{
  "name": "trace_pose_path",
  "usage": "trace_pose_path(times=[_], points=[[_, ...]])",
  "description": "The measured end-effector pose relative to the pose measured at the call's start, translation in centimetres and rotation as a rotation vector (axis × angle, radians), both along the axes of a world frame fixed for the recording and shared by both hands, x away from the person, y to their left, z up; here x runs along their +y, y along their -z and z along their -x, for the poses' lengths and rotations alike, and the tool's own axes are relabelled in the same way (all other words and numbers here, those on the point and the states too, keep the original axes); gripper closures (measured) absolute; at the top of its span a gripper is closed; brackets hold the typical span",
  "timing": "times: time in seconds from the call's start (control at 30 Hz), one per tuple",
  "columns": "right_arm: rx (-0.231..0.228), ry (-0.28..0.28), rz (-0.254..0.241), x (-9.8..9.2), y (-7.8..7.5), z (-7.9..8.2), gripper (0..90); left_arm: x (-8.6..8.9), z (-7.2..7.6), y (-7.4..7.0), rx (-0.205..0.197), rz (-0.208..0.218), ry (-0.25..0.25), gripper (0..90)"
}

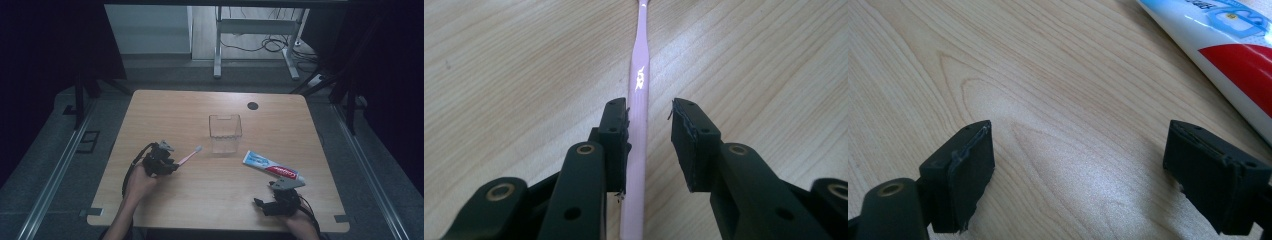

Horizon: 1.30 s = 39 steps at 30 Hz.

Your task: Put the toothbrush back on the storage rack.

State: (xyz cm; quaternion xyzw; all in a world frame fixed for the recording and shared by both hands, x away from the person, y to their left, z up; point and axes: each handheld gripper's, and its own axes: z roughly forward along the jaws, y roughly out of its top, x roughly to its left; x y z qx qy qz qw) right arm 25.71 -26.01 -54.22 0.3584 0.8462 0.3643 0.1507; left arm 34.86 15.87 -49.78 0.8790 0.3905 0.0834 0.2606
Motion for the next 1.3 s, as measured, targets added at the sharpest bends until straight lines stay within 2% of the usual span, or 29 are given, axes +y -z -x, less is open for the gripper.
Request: trace_pose_path(times=[0.23, 0.4, 0.7, 0.73, 0.87, 0.93, 1.1, 1.2, 1.3], points=[[0.0, 0.0, 0.0, 0.0, 0.0, 0.0, 12.7, -1.4, -1.4, -0.2, 0.035, -0.058, 0.018, 67.5], [0.0, -0.001, 0.001, 0.0, 0.0, 0.0, 12.7, -2.1, -2.4, 0.2, 0.078, -0.1, 0.028, 67.4], [0.0, 0.0, 0.0, 0.0, 0.0, 0.0, 12.7, -3.2, -3.3, 0.9, 0.118, -0.143, 0.027, 71.0], [0.0, 0.0, 0.0, 0.0, 0.0, 0.0, 12.7, -3.2, -3.4, 0.9, 0.12, -0.162, 0.032, 71.8], [0.0, 0.0, 0.0, 0.0, 0.0, 0.0, 12.6, -3.3, -3.5, 1.0, 0.126, -0.164, 0.027, 73.3], [0.0, 0.0, 0.0, 0.0, 0.0, 0.0, 12.7, -3.3, -3.6, 0.9, 0.137, -0.163, 0.022, 77.0], [0.0, 0.0, 0.0, 0.0, 0.0, 0.0, 12.7, -3.2, -3.8, 0.9, 0.163, -0.15, 0.015, 78.6], [0.0, 0.0, 0.0, 0.0, 0.0, 0.0, 12.7, -3.2, -3.8, 0.9, 0.156, -0.148, 0.008, 78.8], [0.0, 0.0, 0.0, 0.0, 0.0, 0.0, 12.6, -3.0, -3.9, 1.0, 0.163, -0.108, 0.01, 78.9]])
